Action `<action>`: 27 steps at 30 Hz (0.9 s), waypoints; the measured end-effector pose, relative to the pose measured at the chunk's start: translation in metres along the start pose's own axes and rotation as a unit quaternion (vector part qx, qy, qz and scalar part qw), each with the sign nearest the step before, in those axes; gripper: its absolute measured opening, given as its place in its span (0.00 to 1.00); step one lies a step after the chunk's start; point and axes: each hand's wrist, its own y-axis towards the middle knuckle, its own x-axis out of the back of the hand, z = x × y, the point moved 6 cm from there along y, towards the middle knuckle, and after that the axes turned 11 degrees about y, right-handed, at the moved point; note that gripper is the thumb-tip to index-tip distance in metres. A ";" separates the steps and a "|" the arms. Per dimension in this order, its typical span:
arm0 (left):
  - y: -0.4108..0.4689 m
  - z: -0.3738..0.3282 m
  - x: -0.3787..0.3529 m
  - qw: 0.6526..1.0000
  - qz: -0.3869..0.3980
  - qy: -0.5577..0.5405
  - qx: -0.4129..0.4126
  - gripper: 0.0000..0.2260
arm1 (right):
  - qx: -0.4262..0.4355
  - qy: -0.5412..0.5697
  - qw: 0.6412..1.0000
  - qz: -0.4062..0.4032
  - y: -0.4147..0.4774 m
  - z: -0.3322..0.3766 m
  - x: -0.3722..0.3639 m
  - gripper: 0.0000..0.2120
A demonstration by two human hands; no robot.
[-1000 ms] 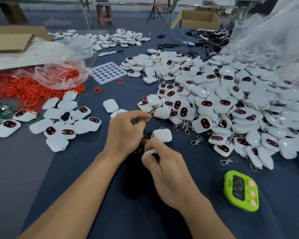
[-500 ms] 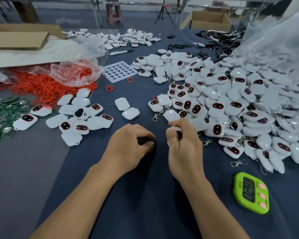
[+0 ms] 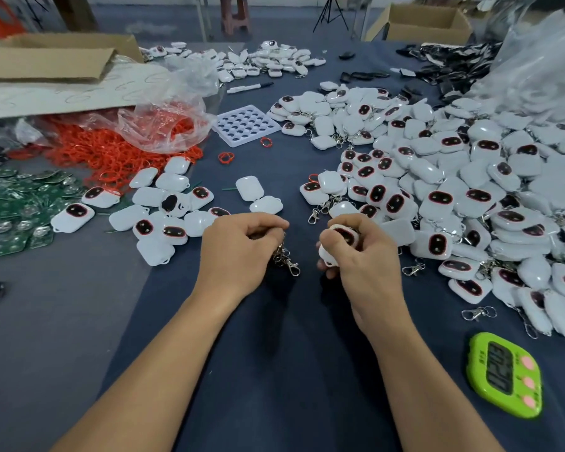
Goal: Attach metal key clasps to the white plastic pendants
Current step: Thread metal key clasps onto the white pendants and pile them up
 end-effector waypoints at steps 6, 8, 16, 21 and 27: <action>-0.002 -0.002 -0.012 0.987 0.058 -0.151 0.007 0.14 | -0.004 0.060 0.998 -0.006 -0.003 0.001 0.008 0.09; -0.003 -0.003 -0.015 0.980 0.073 -0.186 0.011 0.14 | 0.016 0.003 1.000 0.016 -0.003 0.003 0.003 0.07; -0.003 -0.005 -0.018 0.972 0.096 -0.216 0.018 0.13 | 0.060 -0.152 0.984 0.076 -0.008 0.000 -0.015 0.07; -0.004 -0.006 -0.017 0.977 0.088 -0.194 0.026 0.13 | 0.036 -0.147 0.987 0.050 -0.005 0.001 -0.009 0.08; -0.006 -0.005 -0.020 0.990 0.075 -0.116 0.008 0.12 | 0.019 -0.114 0.993 0.026 -0.001 -0.001 -0.005 0.10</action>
